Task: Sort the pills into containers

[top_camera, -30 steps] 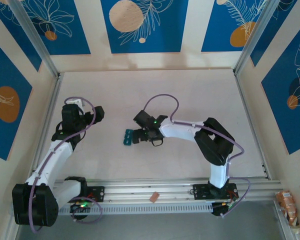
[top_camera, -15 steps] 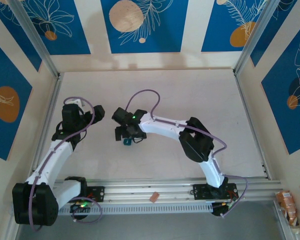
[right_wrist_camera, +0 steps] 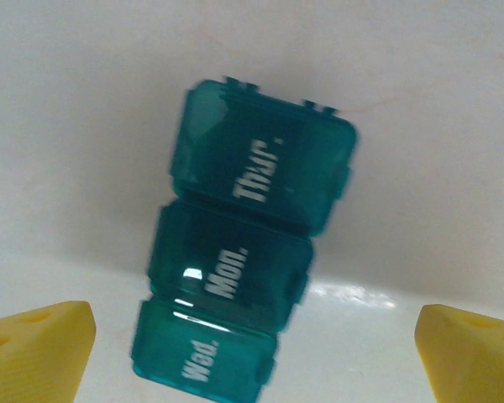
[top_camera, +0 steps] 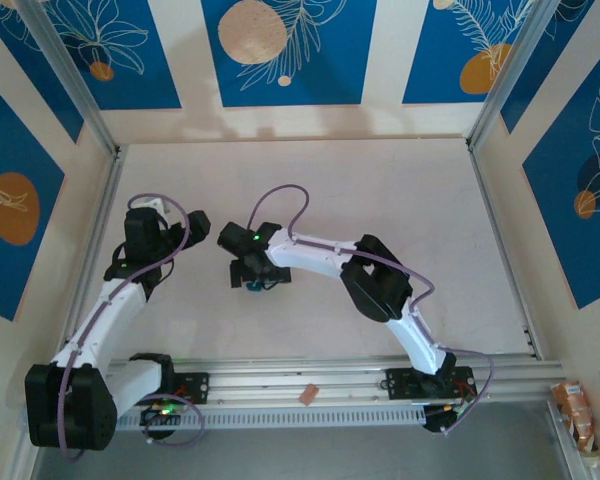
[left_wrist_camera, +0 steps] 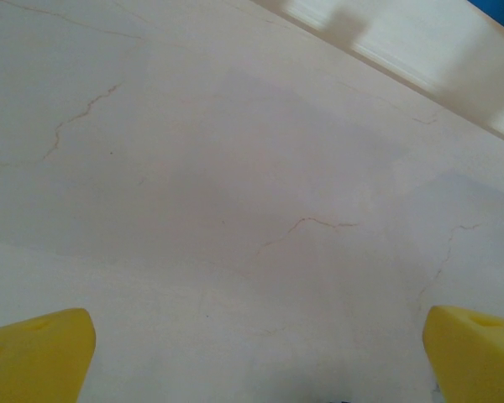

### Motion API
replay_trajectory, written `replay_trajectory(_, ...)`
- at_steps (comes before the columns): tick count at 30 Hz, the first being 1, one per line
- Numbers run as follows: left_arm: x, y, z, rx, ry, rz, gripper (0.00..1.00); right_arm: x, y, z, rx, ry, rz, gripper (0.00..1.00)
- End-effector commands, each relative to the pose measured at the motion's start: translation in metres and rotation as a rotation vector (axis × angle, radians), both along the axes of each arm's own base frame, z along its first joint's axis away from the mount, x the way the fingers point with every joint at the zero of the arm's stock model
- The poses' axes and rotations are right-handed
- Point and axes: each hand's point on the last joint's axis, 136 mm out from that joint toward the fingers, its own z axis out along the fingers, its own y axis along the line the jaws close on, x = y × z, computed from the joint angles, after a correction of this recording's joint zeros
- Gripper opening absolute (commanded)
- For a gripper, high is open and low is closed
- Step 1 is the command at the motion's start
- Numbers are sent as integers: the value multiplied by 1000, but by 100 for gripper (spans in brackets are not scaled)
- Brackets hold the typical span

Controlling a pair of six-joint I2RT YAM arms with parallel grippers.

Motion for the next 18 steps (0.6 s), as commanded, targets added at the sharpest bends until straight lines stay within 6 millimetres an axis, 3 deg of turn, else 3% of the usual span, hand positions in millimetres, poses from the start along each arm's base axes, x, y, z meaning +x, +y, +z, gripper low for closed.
replay_trajectory(1,4,0,9,-13,-25,-6,100,-4,4,-5,-18,26,15,98)
replay_trajectory(7,4,-1,11,-14,-28,-12,100,-2,0,-10,-42,34,18,95)
replay_trajectory(18,4,-2,8,-17,-20,-17,100,-5,-32,-8,-86,30,3,91)
